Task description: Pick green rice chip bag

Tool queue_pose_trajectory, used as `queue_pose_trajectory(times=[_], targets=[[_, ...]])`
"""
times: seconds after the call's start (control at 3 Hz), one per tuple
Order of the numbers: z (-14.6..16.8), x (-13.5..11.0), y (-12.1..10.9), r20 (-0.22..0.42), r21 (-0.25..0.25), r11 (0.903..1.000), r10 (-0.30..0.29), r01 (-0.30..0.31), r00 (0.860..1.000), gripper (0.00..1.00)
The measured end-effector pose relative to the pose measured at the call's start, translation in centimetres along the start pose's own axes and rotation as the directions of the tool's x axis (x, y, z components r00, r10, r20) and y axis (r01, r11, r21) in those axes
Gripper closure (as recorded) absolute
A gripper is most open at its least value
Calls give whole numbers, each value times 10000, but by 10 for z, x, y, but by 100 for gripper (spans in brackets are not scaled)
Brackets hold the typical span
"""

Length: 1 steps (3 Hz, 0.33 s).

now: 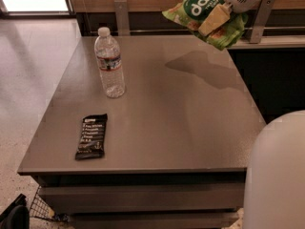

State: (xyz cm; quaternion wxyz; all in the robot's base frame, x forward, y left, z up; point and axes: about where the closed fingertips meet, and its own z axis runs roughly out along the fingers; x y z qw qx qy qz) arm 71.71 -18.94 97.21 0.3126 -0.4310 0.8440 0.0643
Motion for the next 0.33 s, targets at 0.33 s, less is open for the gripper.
queue_pose_trajectory(times=[0.33], targets=[[-15,-14,15,456,-36,9982,-602,604,9971,100]])
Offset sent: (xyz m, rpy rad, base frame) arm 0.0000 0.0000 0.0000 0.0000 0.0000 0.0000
